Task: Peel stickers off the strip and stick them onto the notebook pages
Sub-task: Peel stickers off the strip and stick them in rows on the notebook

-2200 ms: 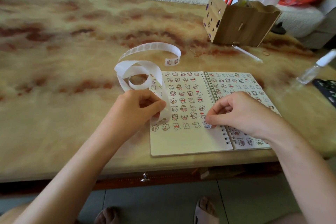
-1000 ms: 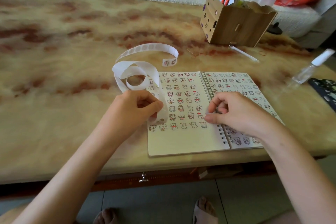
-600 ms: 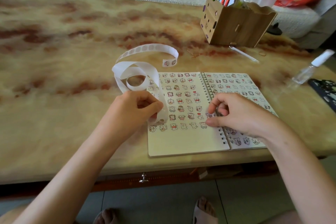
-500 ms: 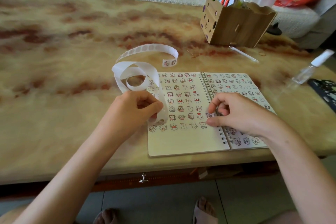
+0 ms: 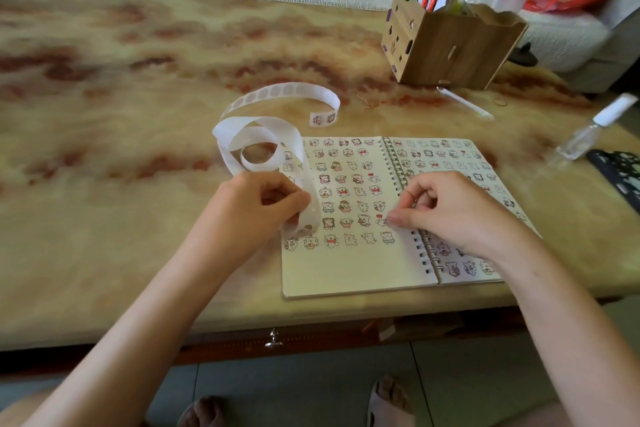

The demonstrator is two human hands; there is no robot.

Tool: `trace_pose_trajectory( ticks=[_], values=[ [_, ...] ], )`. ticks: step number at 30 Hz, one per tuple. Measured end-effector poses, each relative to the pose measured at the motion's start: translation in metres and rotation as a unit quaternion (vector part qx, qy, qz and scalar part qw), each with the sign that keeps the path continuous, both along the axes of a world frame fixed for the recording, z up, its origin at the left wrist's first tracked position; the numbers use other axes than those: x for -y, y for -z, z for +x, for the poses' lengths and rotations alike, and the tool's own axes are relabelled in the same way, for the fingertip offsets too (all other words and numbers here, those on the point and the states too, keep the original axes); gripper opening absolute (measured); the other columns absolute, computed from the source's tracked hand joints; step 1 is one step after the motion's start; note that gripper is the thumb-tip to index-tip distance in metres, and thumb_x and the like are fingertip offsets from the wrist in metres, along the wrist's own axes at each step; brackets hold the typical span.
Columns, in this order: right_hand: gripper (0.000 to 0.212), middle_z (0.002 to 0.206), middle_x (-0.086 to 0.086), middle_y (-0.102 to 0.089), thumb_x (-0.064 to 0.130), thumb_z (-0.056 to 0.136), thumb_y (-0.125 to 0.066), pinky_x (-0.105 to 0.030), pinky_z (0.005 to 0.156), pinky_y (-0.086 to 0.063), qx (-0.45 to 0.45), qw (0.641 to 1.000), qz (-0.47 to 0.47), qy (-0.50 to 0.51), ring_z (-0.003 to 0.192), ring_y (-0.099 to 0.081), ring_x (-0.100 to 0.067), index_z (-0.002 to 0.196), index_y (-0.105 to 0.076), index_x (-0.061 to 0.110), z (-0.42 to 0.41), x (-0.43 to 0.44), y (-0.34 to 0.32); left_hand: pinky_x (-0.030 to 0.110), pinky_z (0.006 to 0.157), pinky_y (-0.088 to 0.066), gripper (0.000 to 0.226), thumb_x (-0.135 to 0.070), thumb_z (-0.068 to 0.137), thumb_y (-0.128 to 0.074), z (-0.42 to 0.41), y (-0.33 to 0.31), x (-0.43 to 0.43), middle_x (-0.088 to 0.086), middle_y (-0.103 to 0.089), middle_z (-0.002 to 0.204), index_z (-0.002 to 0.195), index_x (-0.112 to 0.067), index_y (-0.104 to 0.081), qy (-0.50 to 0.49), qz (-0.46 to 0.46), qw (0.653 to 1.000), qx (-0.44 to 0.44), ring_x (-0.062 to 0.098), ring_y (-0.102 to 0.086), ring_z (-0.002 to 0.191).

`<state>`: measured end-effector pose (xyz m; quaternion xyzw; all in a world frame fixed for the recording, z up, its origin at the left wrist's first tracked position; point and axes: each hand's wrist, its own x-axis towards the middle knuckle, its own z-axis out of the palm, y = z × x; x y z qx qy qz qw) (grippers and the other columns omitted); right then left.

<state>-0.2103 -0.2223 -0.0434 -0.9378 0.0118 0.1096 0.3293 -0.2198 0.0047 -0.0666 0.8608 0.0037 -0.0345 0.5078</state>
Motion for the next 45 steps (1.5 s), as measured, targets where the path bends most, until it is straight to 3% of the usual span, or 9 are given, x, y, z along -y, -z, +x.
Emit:
trace_pose_trajectory(
  ticks=[5,8,14,17,23,31,39,45],
  values=[
    [0.011,0.080,0.006,-0.068,0.034,0.085,-0.066,-0.021,0.069,-0.050,0.097,0.990,0.098,0.007,0.071,-0.062,-0.009,0.086,-0.065,0.023,-0.003,-0.013,-0.002,0.011,0.052,-0.041,0.016,-0.025,0.087,-0.063,0.000,-0.006,0.000,-0.009,-0.069,0.061,0.074,-0.020,-0.070,-0.012,-0.061,0.998,0.029,-0.004,-0.053,0.048],
    [0.010,0.086,0.007,-0.071,0.030,0.084,-0.068,-0.021,0.072,-0.052,0.132,0.974,0.181,-0.022,0.079,-0.065,-0.008,0.090,-0.066,0.023,-0.007,-0.028,-0.001,0.011,0.048,-0.041,0.015,-0.020,0.089,-0.061,0.001,-0.011,0.001,-0.011,-0.070,0.064,0.078,-0.016,-0.071,-0.024,-0.117,0.991,0.056,-0.004,-0.059,0.053],
    [0.021,0.088,0.001,-0.072,0.017,0.079,-0.076,-0.036,0.075,-0.055,0.166,0.941,0.289,-0.055,0.080,-0.067,-0.010,0.095,-0.064,0.011,-0.015,-0.058,0.007,0.017,0.049,-0.042,0.015,-0.019,0.091,-0.059,0.003,-0.010,0.002,0.000,-0.072,0.071,0.084,-0.012,-0.070,-0.036,-0.193,0.978,0.067,0.007,-0.065,0.066],
    [0.018,0.082,0.000,-0.071,0.012,0.078,-0.076,-0.034,0.072,-0.054,0.174,0.931,0.319,-0.045,0.078,-0.067,-0.012,0.091,-0.064,0.014,-0.015,-0.064,0.011,0.016,0.048,-0.043,0.014,-0.018,0.091,-0.058,0.002,-0.011,0.004,-0.004,-0.071,0.067,0.085,-0.012,-0.069,-0.029,-0.204,0.976,0.067,0.003,-0.065,0.063],
    [0.012,0.080,0.001,-0.071,0.011,0.080,-0.075,-0.025,0.066,-0.052,0.192,0.928,0.318,-0.033,0.072,-0.063,-0.010,0.085,-0.068,0.018,-0.011,-0.064,0.012,0.015,0.049,-0.044,0.027,-0.026,0.094,-0.052,0.001,-0.014,0.004,-0.001,-0.073,0.072,0.080,-0.013,-0.070,-0.008,-0.212,0.976,0.042,0.006,-0.066,0.065],
    [0.009,0.077,0.006,-0.072,0.008,0.080,-0.074,-0.013,0.066,-0.048,0.212,0.931,0.295,-0.037,0.070,-0.065,-0.002,0.087,-0.072,0.013,-0.009,-0.062,0.014,0.012,0.053,-0.046,0.009,-0.020,0.085,-0.065,0.000,-0.013,0.003,-0.008,-0.071,0.064,0.077,-0.018,-0.069,0.012,-0.159,0.986,0.043,0.000,-0.066,0.066],
    [0.008,0.077,0.004,-0.072,0.009,0.080,-0.075,-0.012,0.066,-0.047,0.221,0.938,0.265,-0.044,0.070,-0.065,-0.005,0.088,-0.072,0.011,-0.009,-0.062,0.014,0.013,0.053,-0.046,0.015,-0.029,0.085,-0.063,0.000,-0.012,0.004,-0.005,-0.071,0.065,0.075,-0.020,-0.070,0.009,-0.154,0.988,0.030,0.001,-0.066,0.068],
    [0.006,0.079,0.011,-0.068,0.015,0.084,-0.072,-0.013,0.066,-0.045,0.218,0.954,0.201,-0.051,0.070,-0.056,-0.001,0.084,-0.069,0.020,-0.012,-0.063,0.013,0.011,0.050,-0.044,0.013,-0.021,0.086,-0.065,0.000,-0.010,0.005,-0.004,-0.070,0.061,0.078,-0.014,-0.072,-0.014,-0.139,0.989,0.038,-0.003,-0.062,0.059]
  ],
)
